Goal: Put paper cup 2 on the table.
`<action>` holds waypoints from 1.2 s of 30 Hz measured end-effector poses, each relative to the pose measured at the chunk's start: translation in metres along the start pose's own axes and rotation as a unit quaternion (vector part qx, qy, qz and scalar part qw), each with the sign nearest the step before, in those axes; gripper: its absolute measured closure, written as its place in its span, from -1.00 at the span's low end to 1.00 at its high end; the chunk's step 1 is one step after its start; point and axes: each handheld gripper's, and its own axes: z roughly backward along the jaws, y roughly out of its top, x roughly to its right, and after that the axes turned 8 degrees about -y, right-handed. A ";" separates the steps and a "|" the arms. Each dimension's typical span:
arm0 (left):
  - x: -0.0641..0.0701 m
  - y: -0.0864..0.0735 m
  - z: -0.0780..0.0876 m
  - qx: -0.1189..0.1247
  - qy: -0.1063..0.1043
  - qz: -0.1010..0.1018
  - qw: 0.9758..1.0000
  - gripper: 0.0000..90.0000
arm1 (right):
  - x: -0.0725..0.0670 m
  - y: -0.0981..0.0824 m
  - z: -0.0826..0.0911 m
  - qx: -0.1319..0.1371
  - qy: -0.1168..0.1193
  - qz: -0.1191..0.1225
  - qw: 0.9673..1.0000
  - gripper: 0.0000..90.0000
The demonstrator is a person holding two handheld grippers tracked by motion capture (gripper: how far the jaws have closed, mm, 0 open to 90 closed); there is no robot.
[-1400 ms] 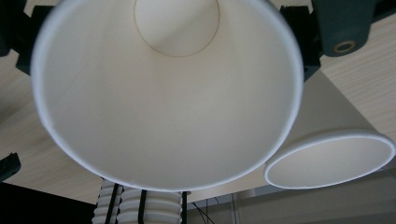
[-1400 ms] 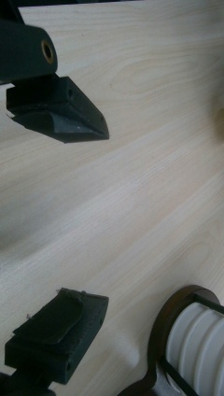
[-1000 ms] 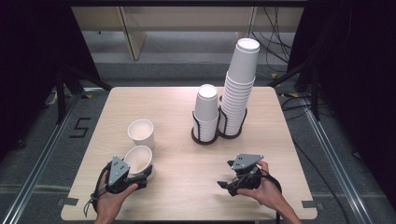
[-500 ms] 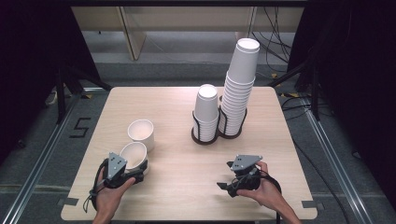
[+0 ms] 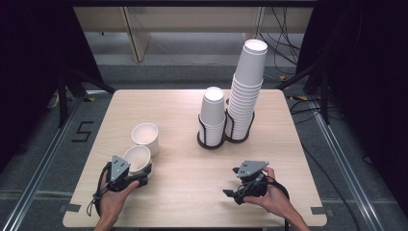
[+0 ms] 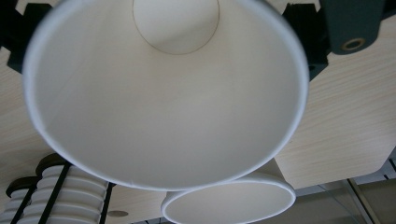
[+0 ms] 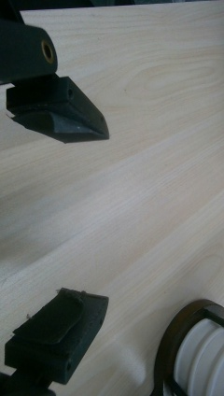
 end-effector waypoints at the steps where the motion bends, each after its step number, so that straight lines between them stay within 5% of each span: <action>1: 0.000 -0.001 0.000 0.001 0.001 0.004 1.000 -0.69 | 0.000 0.000 0.000 -0.001 0.002 -0.002 1.000 -0.60; 15: -0.003 -0.009 0.003 0.002 0.004 0.013 1.000 -0.70 | -0.003 0.000 0.000 -0.008 0.005 -0.006 1.000 -0.60; 36: 0.004 -0.011 0.005 -0.037 0.006 0.004 0.999 -0.68 | -0.004 -0.002 0.000 -0.008 0.006 0.010 1.000 -0.61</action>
